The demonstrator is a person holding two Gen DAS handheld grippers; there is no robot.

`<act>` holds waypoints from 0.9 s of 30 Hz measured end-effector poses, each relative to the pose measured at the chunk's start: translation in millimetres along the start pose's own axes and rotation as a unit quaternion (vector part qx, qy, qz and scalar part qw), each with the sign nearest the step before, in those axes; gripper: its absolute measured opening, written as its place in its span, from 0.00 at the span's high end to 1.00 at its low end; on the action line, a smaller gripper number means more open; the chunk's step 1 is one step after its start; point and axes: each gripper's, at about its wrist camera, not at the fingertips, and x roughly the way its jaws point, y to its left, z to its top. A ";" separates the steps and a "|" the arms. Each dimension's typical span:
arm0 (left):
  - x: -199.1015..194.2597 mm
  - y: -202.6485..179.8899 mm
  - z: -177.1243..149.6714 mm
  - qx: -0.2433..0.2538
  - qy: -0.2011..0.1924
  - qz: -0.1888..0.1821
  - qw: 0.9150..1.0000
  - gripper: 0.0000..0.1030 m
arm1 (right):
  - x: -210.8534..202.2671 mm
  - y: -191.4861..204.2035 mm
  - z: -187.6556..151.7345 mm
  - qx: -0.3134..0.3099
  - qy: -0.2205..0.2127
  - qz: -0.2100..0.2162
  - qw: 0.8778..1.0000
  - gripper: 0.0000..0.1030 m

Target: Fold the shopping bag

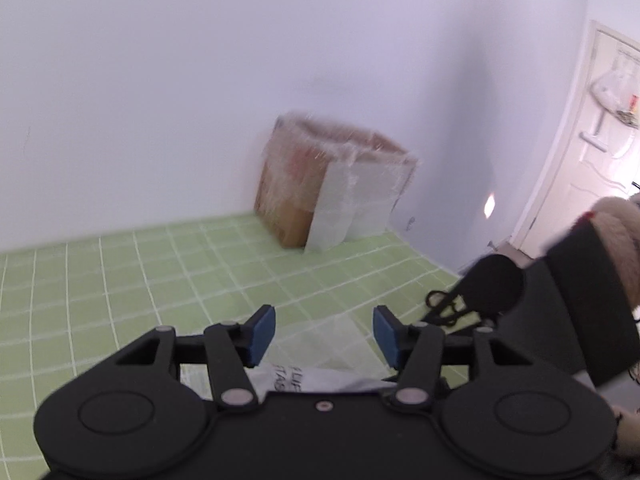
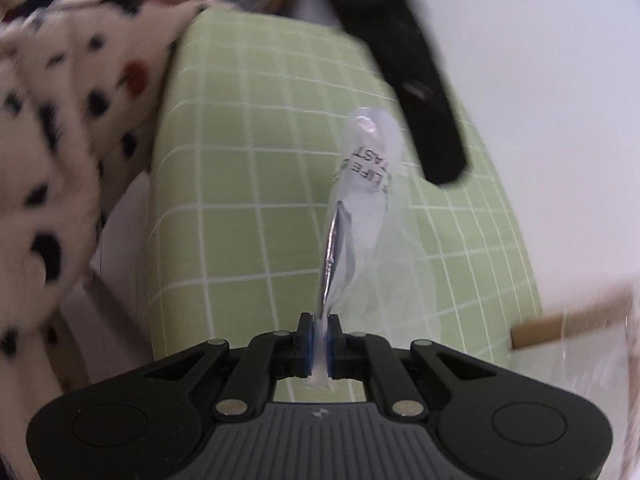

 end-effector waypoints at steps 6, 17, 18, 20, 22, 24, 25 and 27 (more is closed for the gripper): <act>26.6 6.4 -5.9 -0.024 0.084 0.026 0.996 0.49 | 2.6 17.2 -1.7 -0.079 0.001 -0.015 0.997 0.93; 36.2 5.6 -28.6 -0.043 0.125 0.039 0.990 0.50 | 0.1 17.2 -1.2 -0.097 0.001 -0.009 0.995 0.93; 36.7 7.5 -30.8 -0.056 0.132 0.039 0.989 0.50 | -0.1 12.0 -0.6 -0.082 0.001 0.001 0.997 0.93; 38.8 11.3 -32.1 -0.074 0.142 0.036 0.986 0.51 | 0.0 0.9 0.7 -0.056 0.001 0.023 0.998 0.93; 41.9 12.8 -31.2 -0.080 0.152 0.034 0.985 0.52 | 0.7 -11.8 2.3 -0.028 0.004 0.049 0.998 0.92; 45.2 12.8 -30.1 -0.081 0.161 0.035 0.983 0.52 | 2.6 -27.7 2.5 0.012 0.005 0.079 0.997 0.91; 46.4 11.7 -29.4 -0.077 0.165 0.037 0.983 0.53 | 3.5 -34.9 1.3 0.031 0.003 0.092 0.995 0.90; 46.6 9.9 -27.5 -0.073 0.171 0.037 0.982 0.54 | 5.3 -49.4 -4.7 0.073 -0.008 0.118 0.990 0.87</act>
